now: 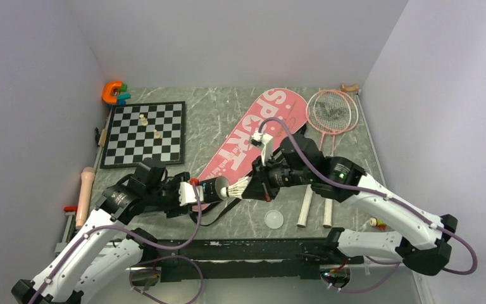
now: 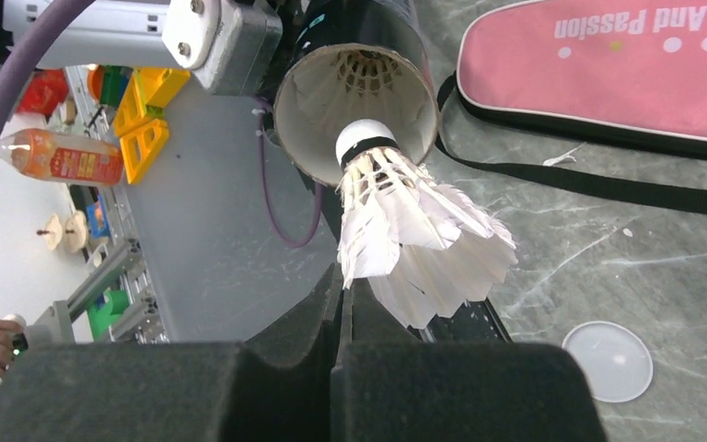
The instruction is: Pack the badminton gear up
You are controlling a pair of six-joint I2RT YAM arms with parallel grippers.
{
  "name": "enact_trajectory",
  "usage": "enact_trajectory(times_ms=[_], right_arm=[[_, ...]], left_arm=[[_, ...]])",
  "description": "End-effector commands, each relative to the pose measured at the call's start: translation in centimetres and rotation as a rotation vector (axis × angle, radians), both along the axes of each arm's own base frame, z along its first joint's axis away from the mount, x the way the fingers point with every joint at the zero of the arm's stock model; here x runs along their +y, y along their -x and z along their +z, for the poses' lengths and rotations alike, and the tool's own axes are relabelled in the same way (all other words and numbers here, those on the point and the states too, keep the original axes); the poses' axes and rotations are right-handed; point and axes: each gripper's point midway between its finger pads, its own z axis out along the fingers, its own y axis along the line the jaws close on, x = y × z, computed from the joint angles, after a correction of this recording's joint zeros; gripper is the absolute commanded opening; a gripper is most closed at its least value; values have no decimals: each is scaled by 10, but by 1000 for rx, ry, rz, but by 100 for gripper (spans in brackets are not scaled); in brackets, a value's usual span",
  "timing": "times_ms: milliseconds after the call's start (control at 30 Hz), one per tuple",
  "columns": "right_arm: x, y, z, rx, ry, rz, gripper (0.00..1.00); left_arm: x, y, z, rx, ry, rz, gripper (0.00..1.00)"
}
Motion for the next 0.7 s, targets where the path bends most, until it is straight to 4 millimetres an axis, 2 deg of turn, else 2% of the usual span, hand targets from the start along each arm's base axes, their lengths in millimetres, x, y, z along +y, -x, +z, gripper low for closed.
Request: enact_trajectory(times_ms=[0, 267, 500, 600, 667], right_arm=[[19, -7, 18, -60, -26, 20, 0], [49, -16, 18, -74, -17, 51, 0], [73, -17, 14, -52, -43, 81, 0], [76, -16, 17, -47, -66, 74, 10], [73, -18, 21, -46, -82, 45, 21]], left_arm=[[-6, -7, 11, -44, 30, -17, 0], [-3, -4, 7, -40, 10, -29, 0], [-4, -2, 8, -45, 21, -34, 0], [-3, -1, 8, -47, 20, -34, 0], [-3, 0, 8, -50, 23, -35, 0]])
